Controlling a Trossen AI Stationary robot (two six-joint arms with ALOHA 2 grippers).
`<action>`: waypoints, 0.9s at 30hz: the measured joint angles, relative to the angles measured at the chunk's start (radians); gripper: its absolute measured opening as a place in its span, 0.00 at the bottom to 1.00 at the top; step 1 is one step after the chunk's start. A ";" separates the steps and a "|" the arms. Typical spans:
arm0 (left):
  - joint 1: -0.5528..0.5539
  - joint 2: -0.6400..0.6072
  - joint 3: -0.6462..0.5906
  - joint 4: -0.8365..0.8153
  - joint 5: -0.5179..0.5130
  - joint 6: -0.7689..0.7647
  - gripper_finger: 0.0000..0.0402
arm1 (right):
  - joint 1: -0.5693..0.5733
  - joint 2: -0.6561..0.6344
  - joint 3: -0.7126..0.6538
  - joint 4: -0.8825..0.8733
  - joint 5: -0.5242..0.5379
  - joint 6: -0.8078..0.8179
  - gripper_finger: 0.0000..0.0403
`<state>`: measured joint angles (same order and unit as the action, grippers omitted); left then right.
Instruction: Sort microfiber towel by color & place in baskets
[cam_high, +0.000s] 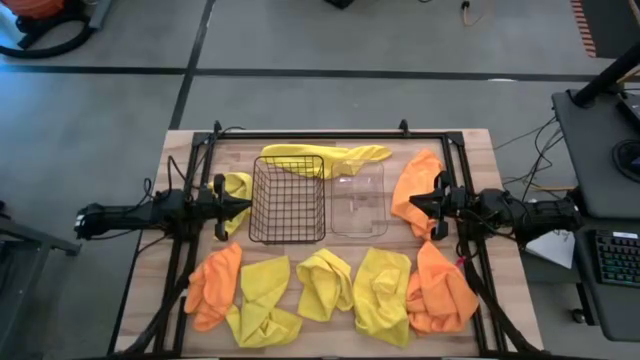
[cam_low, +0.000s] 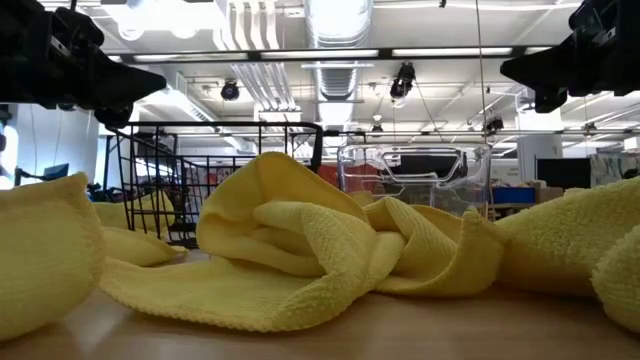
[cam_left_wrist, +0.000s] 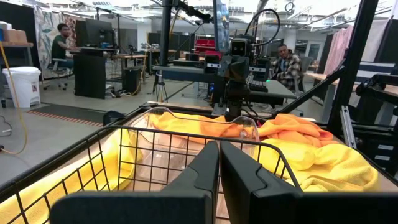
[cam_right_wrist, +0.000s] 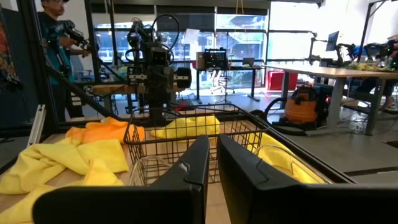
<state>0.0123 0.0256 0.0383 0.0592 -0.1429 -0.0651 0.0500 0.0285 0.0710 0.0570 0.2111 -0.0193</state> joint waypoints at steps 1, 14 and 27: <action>0.000 0.000 0.000 0.000 0.000 0.000 0.00 | 0.000 0.000 0.000 0.000 0.000 0.000 0.07; -0.001 0.008 0.000 0.229 0.013 -0.179 0.00 | 0.000 0.000 0.000 0.009 0.000 0.022 0.07; -0.011 0.279 0.070 0.753 0.338 -0.136 0.00 | 0.000 0.001 -0.001 0.210 -0.009 0.196 0.07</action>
<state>0.0017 0.3049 0.1083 0.8120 0.1950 -0.2009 0.0502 0.0292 0.0700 0.2670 0.2024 0.1768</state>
